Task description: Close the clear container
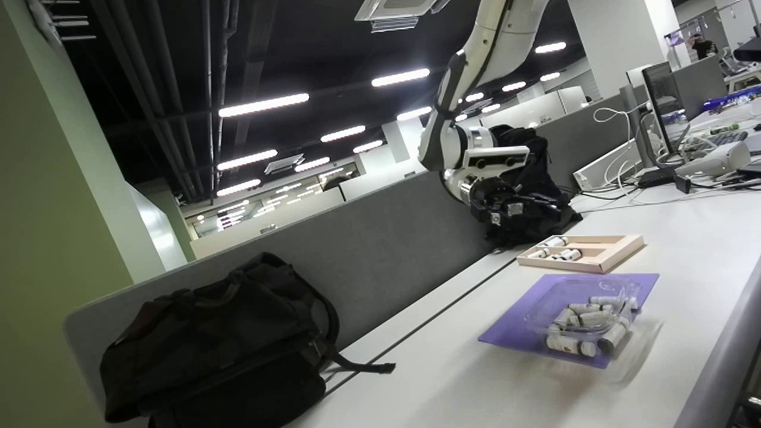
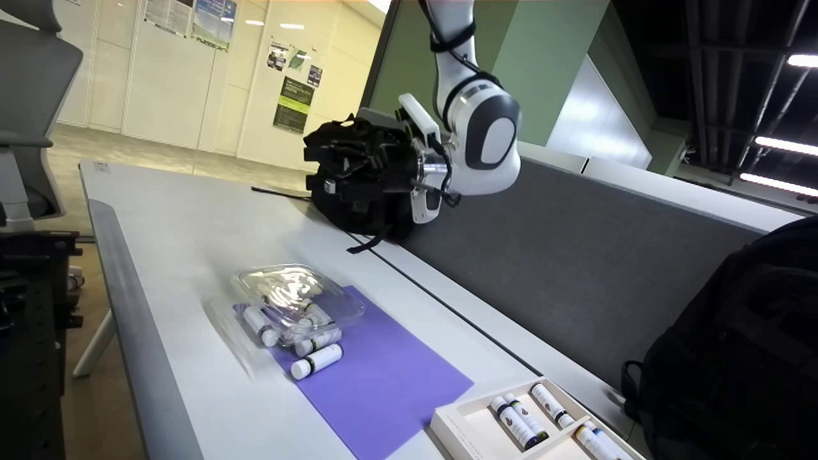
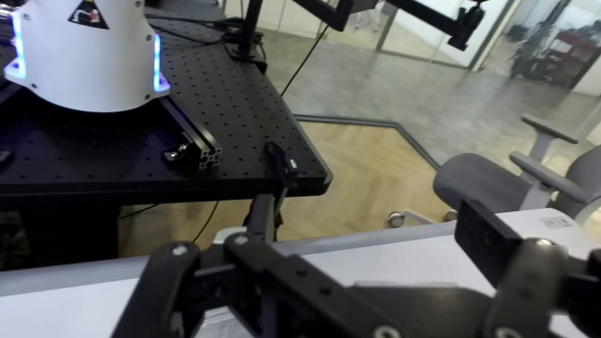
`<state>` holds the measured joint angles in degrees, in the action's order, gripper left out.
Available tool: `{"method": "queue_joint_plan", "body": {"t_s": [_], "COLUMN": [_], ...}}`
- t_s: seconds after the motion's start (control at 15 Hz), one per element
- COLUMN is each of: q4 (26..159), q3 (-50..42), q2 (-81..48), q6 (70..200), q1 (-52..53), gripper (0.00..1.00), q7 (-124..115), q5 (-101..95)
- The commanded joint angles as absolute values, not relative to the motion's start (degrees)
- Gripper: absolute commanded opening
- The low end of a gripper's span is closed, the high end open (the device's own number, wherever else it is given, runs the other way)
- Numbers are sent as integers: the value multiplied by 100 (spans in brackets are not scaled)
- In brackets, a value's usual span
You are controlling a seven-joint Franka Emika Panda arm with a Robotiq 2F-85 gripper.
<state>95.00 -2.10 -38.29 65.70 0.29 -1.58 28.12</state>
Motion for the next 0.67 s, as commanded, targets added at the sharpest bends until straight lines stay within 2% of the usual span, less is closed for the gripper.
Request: {"method": "queue_joint_plan", "body": {"t_s": [0.0, 0.6], "q4": [10038, 10104], "q3": [-201, 99], "q2": [-3126, -2539], "q6": [7062, 7412], "q1": [301, 789], "gripper": [100, 100], "q7": [-179, -236], "q5": [1975, -531]}}
